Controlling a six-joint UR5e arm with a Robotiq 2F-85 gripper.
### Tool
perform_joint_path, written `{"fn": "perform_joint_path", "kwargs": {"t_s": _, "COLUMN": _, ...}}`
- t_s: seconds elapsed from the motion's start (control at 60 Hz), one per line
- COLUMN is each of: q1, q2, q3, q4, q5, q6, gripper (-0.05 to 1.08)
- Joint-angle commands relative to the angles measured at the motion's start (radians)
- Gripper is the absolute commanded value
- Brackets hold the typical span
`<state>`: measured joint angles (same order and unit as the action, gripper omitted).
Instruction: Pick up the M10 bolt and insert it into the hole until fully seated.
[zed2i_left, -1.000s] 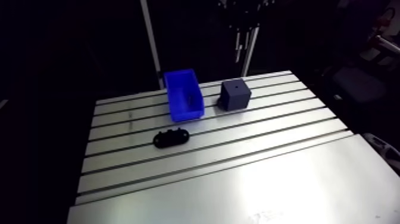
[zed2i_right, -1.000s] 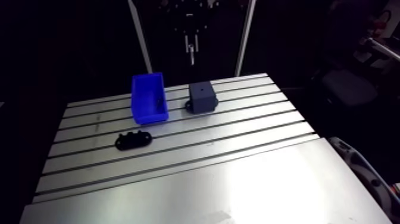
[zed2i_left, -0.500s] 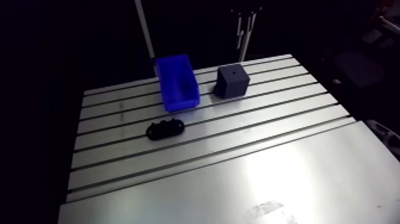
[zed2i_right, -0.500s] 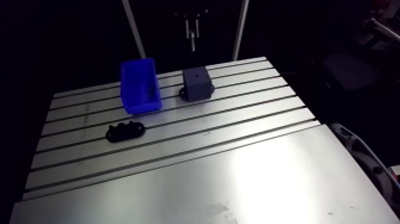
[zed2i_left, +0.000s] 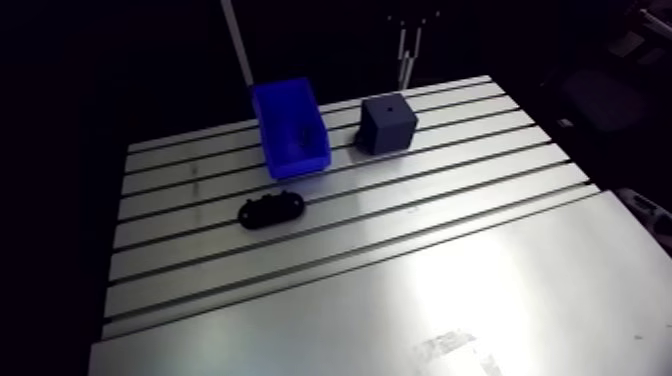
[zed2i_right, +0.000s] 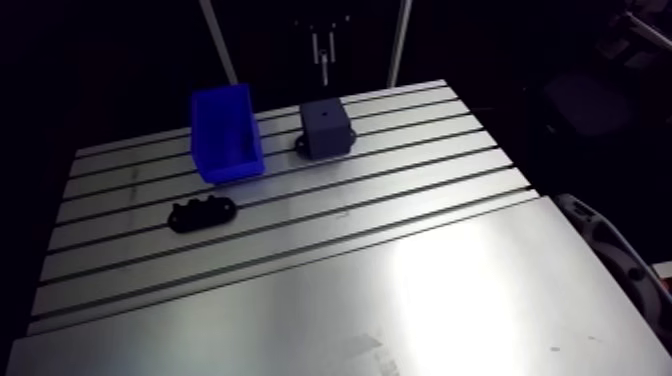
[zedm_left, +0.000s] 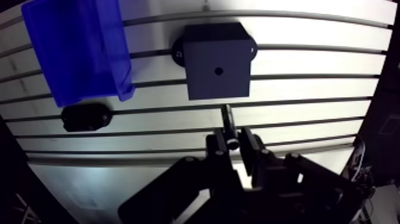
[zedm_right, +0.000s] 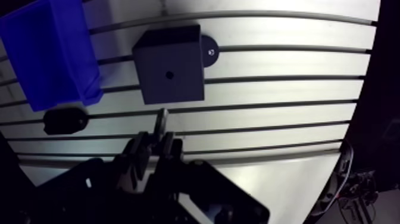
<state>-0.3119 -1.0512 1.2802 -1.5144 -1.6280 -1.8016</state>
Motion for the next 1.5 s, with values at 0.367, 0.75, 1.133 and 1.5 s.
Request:
{"fn": "perform_joint_path", "kwargs": {"t_s": 0.367, "q1": -0.009, "q2": 0.034, "q3": 0.009, "q4": -0.037, "q5": 0.002, "q6": 0.001, "gripper": 1.08}}
{"fn": "perform_joint_path", "kwargs": {"t_s": 0.75, "q1": -0.007, "q2": 0.062, "q3": -0.002, "q4": -0.037, "q5": 0.001, "q6": 0.003, "gripper": 1.08}}
{"fn": "perform_joint_path", "kwargs": {"t_s": 1.133, "q1": -0.003, "q2": 0.066, "q3": -0.002, "q4": -0.034, "q5": -0.002, "q6": 0.003, "gripper": 1.08}}
{"fn": "perform_joint_path", "kwargs": {"t_s": 1.5, "q1": 0.0, "q2": 0.076, "q3": 0.0, "q4": -0.037, "q5": -0.005, "q6": 0.01, "gripper": 1.08}}
